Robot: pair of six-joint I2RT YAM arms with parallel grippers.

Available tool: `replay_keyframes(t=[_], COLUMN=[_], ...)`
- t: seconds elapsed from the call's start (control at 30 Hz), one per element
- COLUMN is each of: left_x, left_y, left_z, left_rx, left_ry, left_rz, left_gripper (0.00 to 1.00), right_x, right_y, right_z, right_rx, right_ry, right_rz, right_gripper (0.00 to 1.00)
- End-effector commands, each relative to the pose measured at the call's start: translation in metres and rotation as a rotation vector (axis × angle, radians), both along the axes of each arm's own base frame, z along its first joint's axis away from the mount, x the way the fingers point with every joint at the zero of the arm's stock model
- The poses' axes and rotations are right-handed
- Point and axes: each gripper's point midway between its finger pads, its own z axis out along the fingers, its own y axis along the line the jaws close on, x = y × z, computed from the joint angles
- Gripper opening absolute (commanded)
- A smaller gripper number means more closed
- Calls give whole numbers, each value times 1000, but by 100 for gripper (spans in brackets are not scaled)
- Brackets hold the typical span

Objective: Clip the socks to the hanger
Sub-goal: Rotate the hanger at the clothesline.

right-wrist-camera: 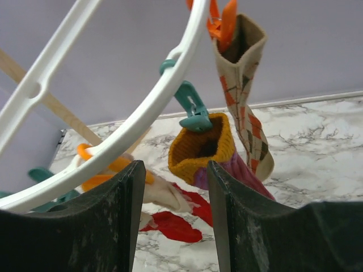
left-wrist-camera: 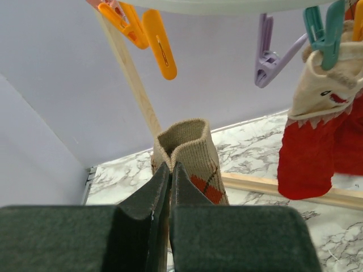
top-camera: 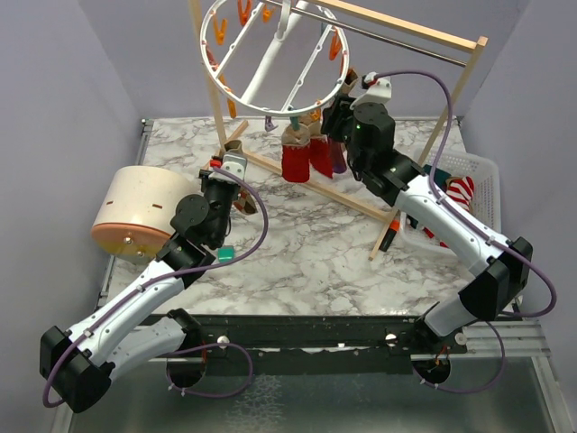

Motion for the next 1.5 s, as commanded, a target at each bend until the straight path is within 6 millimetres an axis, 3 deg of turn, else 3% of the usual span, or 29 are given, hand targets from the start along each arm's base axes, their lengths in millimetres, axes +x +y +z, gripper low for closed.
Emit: replay_keyframes(t=[0.0, 0.2, 0.47, 0.73, 0.97, 1.23, 1.47], left_x=[1, 6, 10, 13, 40, 46, 42], left_y=[11, 29, 40, -2, -23, -46, -73], left_z=[5, 16, 56, 103, 126, 127, 120], left_rx=[18, 84, 3, -32, 2, 23, 38], left_ry=[-19, -47, -102, -175, -188, -197, -194], left_rz=[52, 161, 180, -36, -46, -143, -286], left_gripper=[0, 0, 0, 0, 0, 0, 0], right_x=[-3, -2, -14, -37, -53, -81, -99], right_y=[-15, -28, -41, -42, -37, -25, 1], right_z=[5, 8, 22, 37, 41, 53, 64], right_rx=[15, 9, 7, 9, 25, 47, 151], right_ry=[-5, -2, -22, -42, -34, -50, -57], right_rz=[-3, -10, 3, 78, 151, 295, 457], right_gripper=[53, 53, 53, 55, 55, 58, 60])
